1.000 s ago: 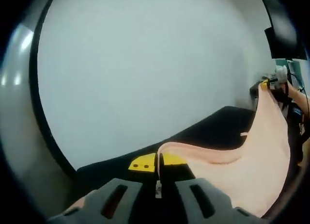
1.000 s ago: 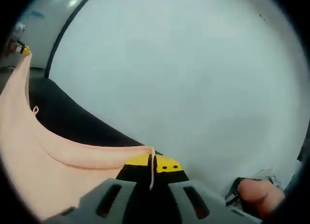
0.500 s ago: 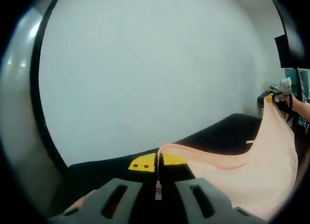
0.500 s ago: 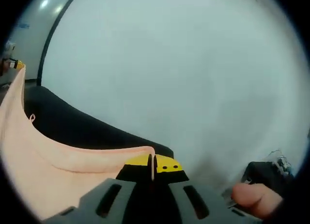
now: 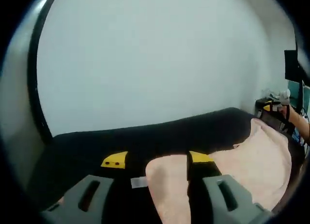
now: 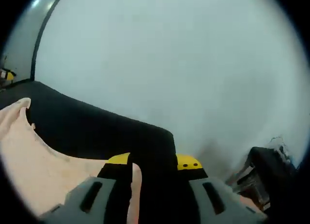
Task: Fold the towel on the table until its edges align and the towel forms a compact rectangular stack.
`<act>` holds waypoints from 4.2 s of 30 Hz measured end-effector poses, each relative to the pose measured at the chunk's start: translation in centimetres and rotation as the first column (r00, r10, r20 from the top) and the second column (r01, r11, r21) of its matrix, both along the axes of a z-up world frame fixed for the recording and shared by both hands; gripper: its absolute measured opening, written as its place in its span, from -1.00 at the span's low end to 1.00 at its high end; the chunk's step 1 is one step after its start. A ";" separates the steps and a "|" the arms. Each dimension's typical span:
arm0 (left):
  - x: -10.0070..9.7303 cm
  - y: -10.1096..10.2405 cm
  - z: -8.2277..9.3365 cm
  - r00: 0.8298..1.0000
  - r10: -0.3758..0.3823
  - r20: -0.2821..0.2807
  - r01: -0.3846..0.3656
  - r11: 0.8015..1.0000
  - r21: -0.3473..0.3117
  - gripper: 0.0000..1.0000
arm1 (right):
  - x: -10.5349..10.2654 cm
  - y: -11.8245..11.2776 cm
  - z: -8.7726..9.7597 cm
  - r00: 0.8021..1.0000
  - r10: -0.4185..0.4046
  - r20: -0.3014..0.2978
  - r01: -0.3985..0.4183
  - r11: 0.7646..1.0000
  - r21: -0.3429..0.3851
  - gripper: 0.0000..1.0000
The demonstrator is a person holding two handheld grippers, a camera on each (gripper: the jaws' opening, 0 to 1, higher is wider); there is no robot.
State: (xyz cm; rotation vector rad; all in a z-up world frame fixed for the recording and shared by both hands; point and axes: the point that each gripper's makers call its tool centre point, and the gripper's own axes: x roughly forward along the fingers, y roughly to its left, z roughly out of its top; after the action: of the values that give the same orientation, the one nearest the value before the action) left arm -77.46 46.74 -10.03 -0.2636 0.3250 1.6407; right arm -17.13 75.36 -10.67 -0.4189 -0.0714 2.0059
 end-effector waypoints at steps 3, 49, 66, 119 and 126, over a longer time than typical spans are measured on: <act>1.5 -3.0 -0.9 0.998 -0.041 -0.057 0.039 0.999 -0.033 -0.20 | 1.3 -3.4 -0.3 0.999 -0.027 0.031 0.027 1.000 0.006 -0.51; 8.9 -16.7 -12.2 0.657 -0.583 -0.478 0.317 0.789 -0.527 -0.92 | 6.0 -21.4 -10.3 0.728 0.312 0.610 -0.239 0.950 -0.200 -0.79; 11.2 -19.0 -7.2 0.776 -0.464 -0.428 0.375 0.884 -0.278 -0.97 | 5.7 -22.2 -11.5 0.643 0.406 0.650 -0.331 0.912 -0.242 -0.80; 15.5 -25.1 -2.4 0.812 -0.559 -0.167 0.563 0.826 -0.023 -0.35 | 11.9 -29.1 -8.5 0.770 0.311 0.557 -0.194 0.946 -0.259 -0.74; 11.6 -21.1 0.7 0.915 -0.394 -0.088 0.402 0.907 0.124 -0.32 | 8.7 -27.8 -4.5 0.881 0.270 0.388 -0.247 0.963 -0.108 -0.74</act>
State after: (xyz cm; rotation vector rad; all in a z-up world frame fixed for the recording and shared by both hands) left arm -65.82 25.61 -9.28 -0.0347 0.2868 1.2597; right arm -8.43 47.52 -15.20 -0.8946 -0.3439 2.1573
